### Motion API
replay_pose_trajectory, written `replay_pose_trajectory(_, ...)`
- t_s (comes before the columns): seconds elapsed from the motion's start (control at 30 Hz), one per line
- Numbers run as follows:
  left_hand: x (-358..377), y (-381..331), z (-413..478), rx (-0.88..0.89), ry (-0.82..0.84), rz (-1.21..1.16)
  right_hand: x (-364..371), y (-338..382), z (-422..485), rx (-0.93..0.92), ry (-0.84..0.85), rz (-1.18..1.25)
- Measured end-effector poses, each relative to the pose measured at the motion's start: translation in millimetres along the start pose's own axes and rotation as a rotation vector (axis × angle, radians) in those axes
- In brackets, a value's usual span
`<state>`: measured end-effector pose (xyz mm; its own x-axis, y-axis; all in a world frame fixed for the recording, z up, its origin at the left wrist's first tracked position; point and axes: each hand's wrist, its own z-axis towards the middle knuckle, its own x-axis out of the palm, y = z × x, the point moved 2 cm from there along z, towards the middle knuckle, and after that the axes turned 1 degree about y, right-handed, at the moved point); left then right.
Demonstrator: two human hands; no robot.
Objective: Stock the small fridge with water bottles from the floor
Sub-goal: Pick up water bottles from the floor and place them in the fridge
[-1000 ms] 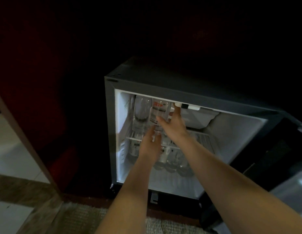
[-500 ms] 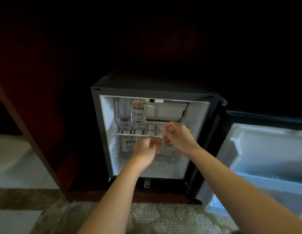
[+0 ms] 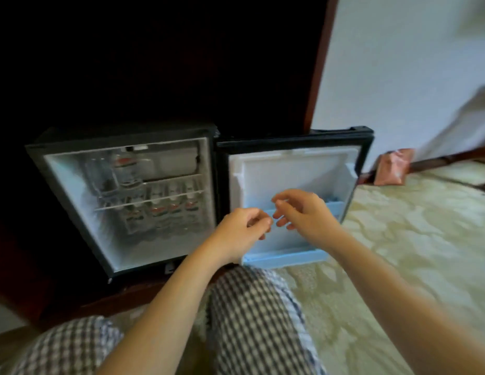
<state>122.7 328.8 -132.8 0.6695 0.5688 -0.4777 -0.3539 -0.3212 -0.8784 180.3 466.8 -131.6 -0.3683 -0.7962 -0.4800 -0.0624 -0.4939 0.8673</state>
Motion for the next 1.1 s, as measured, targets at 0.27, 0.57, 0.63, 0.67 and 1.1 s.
replay_pose_trajectory(0.27,157.3,-33.3,1.6,0.080,0.385,0.201,-92.2,-137.4,-132.6,0.369,-0.226,0.036)
replay_pose_trajectory(0.57,318.1,4.6,-26.6,-0.072,0.565,0.175,-118.7,-286.8,-277.4,0.833,-0.264,-0.252)
replay_pose_trajectory(0.63,340.6,19.6,-33.9,-0.126,0.555,0.214,-121.6,-309.2,-298.7,0.918,-0.250,-0.328)
replay_pose_trajectory(0.67,353.4,27.9,-38.1,-0.143,0.563,0.250,-122.5,-320.5,-308.4,0.965,-0.232,-0.352)
replay_pose_trajectory(1.1,412.2,87.0,-50.8,-0.270,0.741,0.490,-114.6,-387.4,-296.9,1.091,-0.079,-0.569)
